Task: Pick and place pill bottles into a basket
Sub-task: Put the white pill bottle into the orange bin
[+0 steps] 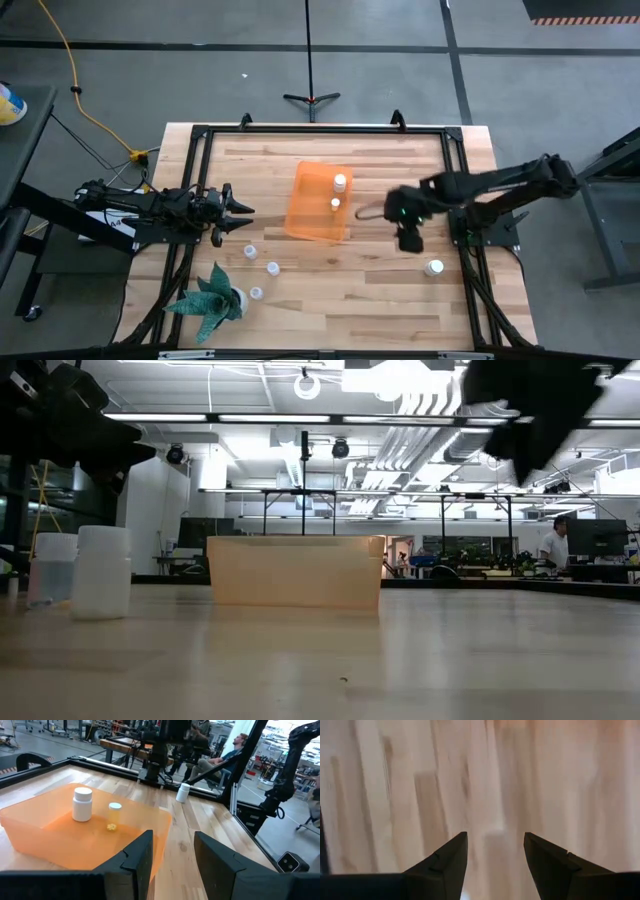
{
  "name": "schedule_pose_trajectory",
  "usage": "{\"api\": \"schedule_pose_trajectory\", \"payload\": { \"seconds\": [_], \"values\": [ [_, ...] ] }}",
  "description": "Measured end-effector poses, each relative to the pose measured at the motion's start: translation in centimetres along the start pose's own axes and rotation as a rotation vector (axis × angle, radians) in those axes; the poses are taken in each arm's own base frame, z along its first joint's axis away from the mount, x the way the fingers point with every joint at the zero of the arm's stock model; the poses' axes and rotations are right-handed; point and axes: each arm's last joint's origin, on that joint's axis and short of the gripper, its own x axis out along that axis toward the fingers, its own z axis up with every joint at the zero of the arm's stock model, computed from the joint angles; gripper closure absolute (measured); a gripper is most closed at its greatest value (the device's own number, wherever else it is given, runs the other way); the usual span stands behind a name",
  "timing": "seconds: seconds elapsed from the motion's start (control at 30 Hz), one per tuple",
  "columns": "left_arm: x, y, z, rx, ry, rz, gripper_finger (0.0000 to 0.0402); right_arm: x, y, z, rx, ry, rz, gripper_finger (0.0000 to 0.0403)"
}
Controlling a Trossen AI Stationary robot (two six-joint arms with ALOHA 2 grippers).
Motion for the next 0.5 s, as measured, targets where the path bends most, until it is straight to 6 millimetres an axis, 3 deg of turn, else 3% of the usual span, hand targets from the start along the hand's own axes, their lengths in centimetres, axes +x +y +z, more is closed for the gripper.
{"api": "schedule_pose_trajectory", "payload": {
  "seconds": [0.23,0.5],
  "values": [
    [0.0,0.0,0.0,0.0,0.0,0.0,0.0222,1.2,2.5,-4.0,0.24,0.191,-0.067,0.0216],
    [0.0,0.0,0.0,0.0,0.0,0.0,0.0222,1.6,5.2,-6.3,0.303,0.271,-0.047,0.0215]
  ]
}}
